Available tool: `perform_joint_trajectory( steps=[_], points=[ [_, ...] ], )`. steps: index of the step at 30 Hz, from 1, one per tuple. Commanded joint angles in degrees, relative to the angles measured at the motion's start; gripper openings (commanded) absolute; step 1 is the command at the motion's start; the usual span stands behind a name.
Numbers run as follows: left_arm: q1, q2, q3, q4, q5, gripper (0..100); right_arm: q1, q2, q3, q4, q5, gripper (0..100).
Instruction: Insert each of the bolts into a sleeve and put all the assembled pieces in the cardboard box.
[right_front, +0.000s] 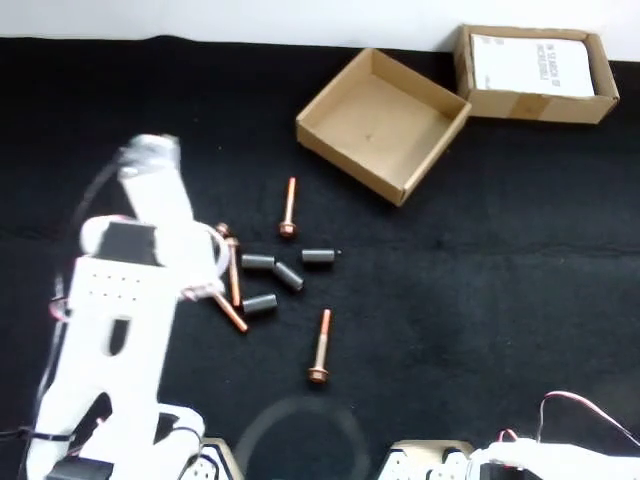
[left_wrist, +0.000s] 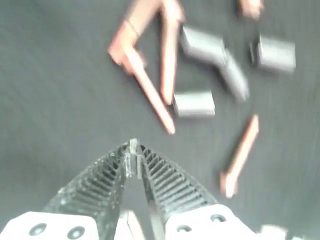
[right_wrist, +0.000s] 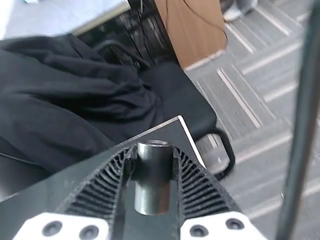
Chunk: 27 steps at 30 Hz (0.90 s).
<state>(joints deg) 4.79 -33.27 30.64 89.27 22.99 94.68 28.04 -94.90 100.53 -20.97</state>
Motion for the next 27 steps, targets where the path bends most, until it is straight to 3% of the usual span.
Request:
perform_joint_trajectory(
  steps=[1, 11, 17, 27],
  points=[
    [11.0, -0.7, -2.7, 9.1, 0.4, 1, 0.6, 1.1, -6.4, 0.3, 0.0, 0.6],
    [28.7, -0.6, -2.7, 10.3, -1.1, 1, -0.7, 4.9, -6.4, 0.3, 0.0, 0.6],
    [30.3, -0.6, 1.3, 2.6, -18.8, 1, -0.9, 7.3, -6.4, 0.3, 0.0, 0.6],
    [23.1, -0.6, 19.6, -19.5, -55.6, 1, -0.3, 12.9, -6.4, 0.3, 3.2, 0.6]
  ],
)
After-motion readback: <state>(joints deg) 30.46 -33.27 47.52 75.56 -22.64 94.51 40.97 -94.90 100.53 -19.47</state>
